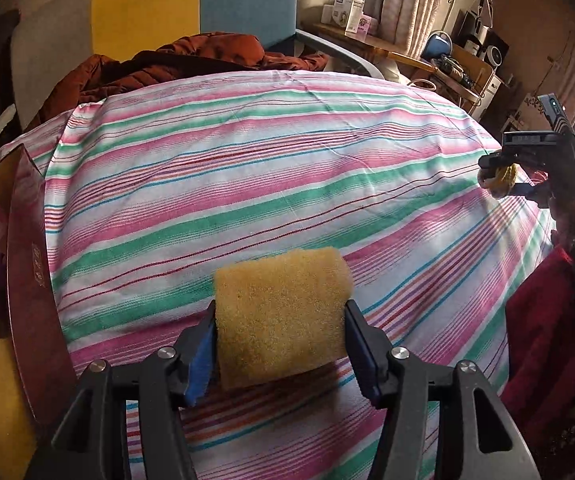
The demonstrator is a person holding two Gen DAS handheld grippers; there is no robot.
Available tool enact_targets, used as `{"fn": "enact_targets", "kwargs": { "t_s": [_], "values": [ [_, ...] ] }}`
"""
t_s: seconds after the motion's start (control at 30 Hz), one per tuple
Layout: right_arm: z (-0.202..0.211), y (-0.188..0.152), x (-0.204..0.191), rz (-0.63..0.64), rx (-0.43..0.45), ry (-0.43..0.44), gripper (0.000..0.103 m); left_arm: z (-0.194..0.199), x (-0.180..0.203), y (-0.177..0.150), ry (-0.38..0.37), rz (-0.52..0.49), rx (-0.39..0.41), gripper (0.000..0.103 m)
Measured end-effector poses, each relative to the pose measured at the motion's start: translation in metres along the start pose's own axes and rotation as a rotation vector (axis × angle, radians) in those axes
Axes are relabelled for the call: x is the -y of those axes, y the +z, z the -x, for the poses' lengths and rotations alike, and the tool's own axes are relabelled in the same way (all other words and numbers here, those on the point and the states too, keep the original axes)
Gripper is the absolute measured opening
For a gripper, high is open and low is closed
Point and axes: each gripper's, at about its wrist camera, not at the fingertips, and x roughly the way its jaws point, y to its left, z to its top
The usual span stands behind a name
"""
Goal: Organize objects
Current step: 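Carry the sponge and knit toy over the gold tray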
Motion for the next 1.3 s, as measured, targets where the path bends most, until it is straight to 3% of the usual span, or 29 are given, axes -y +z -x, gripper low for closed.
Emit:
{"fn": "enact_targets", "kwargs": {
  "t_s": [0.2, 0.63, 0.97, 1.3],
  "values": [
    [0.004, -0.009, -0.033, 0.167, 0.004, 0.05, 0.062, -0.005, -0.002, -0.002, -0.01, 0.0, 0.006, 0.06],
    [0.006, -0.007, -0.054, 0.214, 0.04, 0.07, 0.062, -0.007, 0.012, -0.015, 0.07, -0.092, 0.067, 0.06],
    [0.009, -0.013, -0.068, 0.283, 0.058, 0.078, 0.063, -0.004, 0.015, -0.017, 0.075, -0.108, 0.079, 0.054],
    [0.004, -0.029, -0.098, 0.419, 0.024, 0.074, 0.063, 0.033, 0.015, -0.013, 0.078, -0.107, 0.124, 0.051]
  ]
}}
